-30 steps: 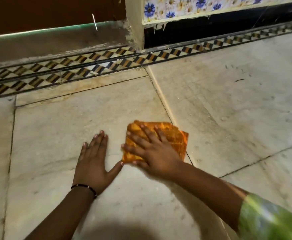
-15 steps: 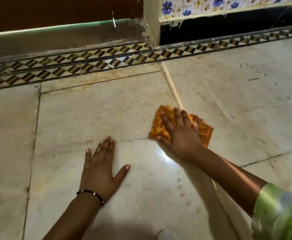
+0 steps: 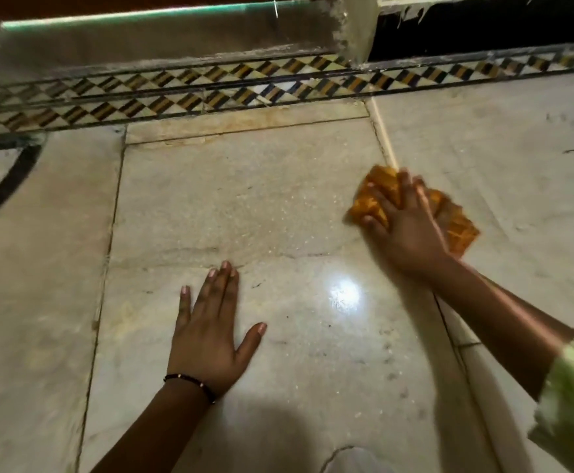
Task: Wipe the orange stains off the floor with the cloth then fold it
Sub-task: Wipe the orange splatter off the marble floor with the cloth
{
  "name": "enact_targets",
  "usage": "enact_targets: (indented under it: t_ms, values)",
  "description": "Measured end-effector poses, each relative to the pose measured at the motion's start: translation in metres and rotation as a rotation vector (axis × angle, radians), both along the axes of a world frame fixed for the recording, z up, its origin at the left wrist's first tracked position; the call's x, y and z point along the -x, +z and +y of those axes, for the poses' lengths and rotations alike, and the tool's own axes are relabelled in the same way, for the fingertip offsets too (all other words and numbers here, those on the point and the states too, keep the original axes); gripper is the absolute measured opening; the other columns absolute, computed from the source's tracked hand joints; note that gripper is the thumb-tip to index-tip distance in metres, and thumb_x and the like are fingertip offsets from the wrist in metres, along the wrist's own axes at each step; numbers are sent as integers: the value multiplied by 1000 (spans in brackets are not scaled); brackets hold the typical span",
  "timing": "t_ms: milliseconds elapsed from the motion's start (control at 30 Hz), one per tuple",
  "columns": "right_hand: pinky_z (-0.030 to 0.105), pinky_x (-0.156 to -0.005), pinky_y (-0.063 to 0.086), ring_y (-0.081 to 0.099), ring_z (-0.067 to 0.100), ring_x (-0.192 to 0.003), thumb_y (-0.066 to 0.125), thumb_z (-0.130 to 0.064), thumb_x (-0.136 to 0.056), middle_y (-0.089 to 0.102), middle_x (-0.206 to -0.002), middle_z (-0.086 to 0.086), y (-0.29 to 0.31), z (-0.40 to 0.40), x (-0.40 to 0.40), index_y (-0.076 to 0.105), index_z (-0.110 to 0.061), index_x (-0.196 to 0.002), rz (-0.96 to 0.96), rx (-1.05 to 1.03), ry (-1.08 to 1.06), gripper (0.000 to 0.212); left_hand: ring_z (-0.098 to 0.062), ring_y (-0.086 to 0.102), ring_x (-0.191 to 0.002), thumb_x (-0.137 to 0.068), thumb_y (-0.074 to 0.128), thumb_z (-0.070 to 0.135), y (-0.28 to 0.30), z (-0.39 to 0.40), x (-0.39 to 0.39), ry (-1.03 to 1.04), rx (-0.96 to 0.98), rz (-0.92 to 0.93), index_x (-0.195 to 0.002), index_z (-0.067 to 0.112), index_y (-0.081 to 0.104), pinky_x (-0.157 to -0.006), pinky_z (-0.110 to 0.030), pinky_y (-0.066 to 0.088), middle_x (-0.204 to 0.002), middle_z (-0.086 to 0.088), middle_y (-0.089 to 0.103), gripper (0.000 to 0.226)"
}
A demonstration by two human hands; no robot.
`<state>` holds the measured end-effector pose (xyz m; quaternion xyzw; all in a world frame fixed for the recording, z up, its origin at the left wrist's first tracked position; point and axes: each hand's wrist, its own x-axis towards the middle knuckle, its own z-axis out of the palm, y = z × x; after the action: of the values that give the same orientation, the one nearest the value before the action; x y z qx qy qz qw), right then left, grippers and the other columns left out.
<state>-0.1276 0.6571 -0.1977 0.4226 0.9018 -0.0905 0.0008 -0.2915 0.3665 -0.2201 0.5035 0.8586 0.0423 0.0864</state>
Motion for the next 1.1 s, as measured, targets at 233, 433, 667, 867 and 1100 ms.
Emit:
enact_targets:
  t_ms: [233,433,667,867,1100]
  values:
    - [63,-106,21,29,31,-141,26,-62,-92,31,-155,0,-4,-44,-16,35,-42,-144,14,-107,592,56,-15,4,-146,-90,16,65,4,3,1,-5,-5,-9,-151,14,9,-115,-47,6,-159,-1,7,80]
    - [63,-110,9,16,30,-145,16,-68,-87,25,-158,4,1,-1,-12,33,-36,-146,54,-27,110,69,-14,-1,-145,-91,17,65,2,2,3,-9,-5,-24,-151,14,5,-115,-45,0,-159,-1,3,80]
    - [65,-111,8,14,31,-146,13,-70,-82,28,-156,4,14,-39,86,34,-33,-146,-50,18,456,77,-12,8,-144,-89,22,62,16,1,18,10,-164,-114,-149,15,20,-117,-41,6,-157,2,11,77]
    - [27,-97,45,59,6,-115,41,-71,-85,66,-119,-16,64,-96,27,59,-44,-119,374,572,459,47,-13,15,-143,-92,34,47,4,17,31,68,-350,-192,-147,13,28,-117,-38,8,-154,-1,26,65]
    - [42,-81,56,66,30,-105,50,-55,-82,71,-112,6,124,-109,47,66,-23,-117,1063,1205,-508,50,-12,23,-141,-93,35,42,65,35,-9,327,-490,-406,-143,14,35,-115,-42,23,-150,-1,35,57]
